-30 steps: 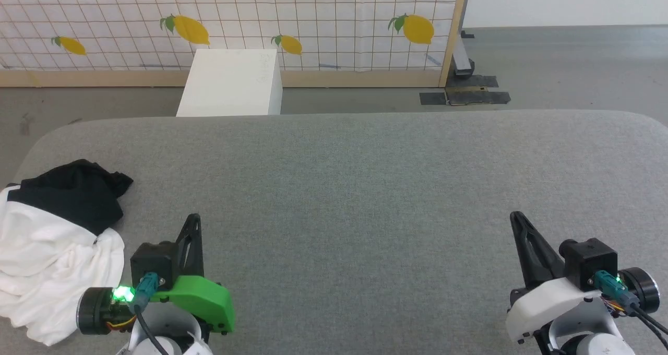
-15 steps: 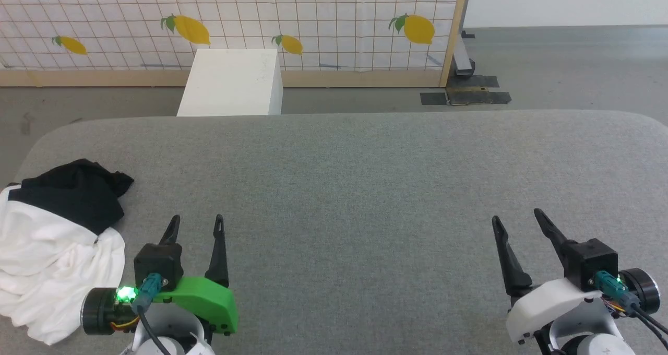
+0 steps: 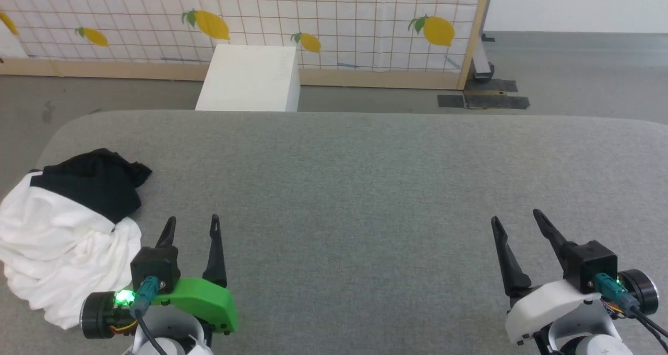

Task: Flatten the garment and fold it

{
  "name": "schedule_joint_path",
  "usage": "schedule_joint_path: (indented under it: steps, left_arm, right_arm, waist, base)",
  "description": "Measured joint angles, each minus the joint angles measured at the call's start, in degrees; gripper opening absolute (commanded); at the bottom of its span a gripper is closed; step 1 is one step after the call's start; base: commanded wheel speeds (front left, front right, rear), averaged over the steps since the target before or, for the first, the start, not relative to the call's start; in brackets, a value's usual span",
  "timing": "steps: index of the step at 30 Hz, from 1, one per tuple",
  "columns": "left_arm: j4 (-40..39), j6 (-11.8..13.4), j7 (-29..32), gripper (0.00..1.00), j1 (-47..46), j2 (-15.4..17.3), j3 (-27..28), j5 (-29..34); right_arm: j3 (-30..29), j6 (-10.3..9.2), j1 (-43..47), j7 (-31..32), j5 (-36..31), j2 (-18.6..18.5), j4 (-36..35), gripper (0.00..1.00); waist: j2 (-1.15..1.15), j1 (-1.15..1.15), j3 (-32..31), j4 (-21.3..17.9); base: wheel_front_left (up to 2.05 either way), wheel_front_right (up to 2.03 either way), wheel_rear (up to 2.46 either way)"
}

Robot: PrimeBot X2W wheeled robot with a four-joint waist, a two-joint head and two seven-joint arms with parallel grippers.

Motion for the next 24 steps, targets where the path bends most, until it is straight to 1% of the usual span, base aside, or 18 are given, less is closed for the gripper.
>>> schedule_joint_path:
  steps: [24]
  left_arm:
    - [0.7, 3.1, -3.0, 1.00, 0.2, 0.6, 0.3, -2.9]
  right_arm:
    - [2.3, 0.00, -0.6, -1.8, 1.0, 0.0, 1.7, 1.00]
  waist:
    - [0.00, 0.00, -0.3, 8.5]
  base:
    - [0.00, 0.00, 0.00]
